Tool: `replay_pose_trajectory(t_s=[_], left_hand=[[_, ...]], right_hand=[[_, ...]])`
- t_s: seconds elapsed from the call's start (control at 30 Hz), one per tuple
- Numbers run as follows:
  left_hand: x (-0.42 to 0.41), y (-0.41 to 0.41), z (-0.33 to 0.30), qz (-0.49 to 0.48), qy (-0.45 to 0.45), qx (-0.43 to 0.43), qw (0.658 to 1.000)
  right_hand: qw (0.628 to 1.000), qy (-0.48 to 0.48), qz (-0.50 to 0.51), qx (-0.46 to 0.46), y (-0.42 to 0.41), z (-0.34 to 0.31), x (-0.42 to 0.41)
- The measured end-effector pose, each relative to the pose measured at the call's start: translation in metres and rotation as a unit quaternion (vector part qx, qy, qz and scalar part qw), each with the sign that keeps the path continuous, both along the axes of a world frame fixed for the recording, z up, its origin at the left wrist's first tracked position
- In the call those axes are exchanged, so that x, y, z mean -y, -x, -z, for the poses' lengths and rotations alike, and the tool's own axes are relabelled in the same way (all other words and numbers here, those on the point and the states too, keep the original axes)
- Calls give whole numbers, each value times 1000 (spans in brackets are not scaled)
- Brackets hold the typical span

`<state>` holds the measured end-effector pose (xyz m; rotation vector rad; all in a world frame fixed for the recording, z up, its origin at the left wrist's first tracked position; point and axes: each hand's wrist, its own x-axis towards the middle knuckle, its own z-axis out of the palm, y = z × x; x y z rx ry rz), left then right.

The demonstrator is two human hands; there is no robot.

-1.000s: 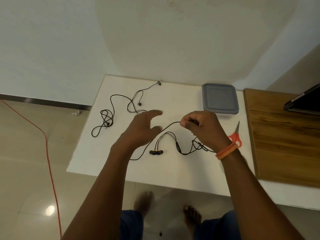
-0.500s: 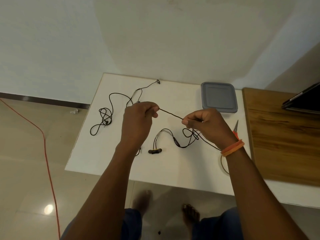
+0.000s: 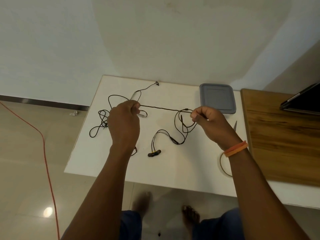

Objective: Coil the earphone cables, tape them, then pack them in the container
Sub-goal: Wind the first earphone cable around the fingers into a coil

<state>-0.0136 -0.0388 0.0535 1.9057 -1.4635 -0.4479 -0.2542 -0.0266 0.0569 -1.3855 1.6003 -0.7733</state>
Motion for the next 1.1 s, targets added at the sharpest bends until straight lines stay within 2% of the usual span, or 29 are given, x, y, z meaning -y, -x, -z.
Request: replay_pose_trajectory(t_s=[0.1,0.2,0.27,0.33,0.43,0.53,0.63,0.77,0.9,1.0,1.1], left_hand=[[-1,0,5,34,-68,29,997],[1,5,14,115,-182,-16,976],[1,9,16,155,-227,-8,961],[1,11,15,191,-239,23,952],[-3,21,5,242,-190,-13,951],[-6,30,4,291,-72,-71,951],[-9,34,2,318,-21,-61,946],[-6,30,-6,276,-26,-76,958],[-2,17,-14,114,71,-117,984],[1,5,-19,21,133,-140,981],[4,-2,-18,-20,177,-123,976]], right_hand=[[994,-5,44,97,-2,-5,1],[978,-3,58,201,-4,-7,2],[982,-3,41,187,-8,-7,1],[995,28,9,94,-14,-4,-1],[995,83,-41,-27,-20,-2,-2],[991,96,-78,-45,-24,-1,-3],[989,101,-95,-56,-27,0,-4],[992,89,-77,-39,-22,-3,-3],[997,68,-42,-11,-10,-6,-1],[995,76,-32,-50,-2,-4,-1],[990,91,-28,-104,0,0,0]])
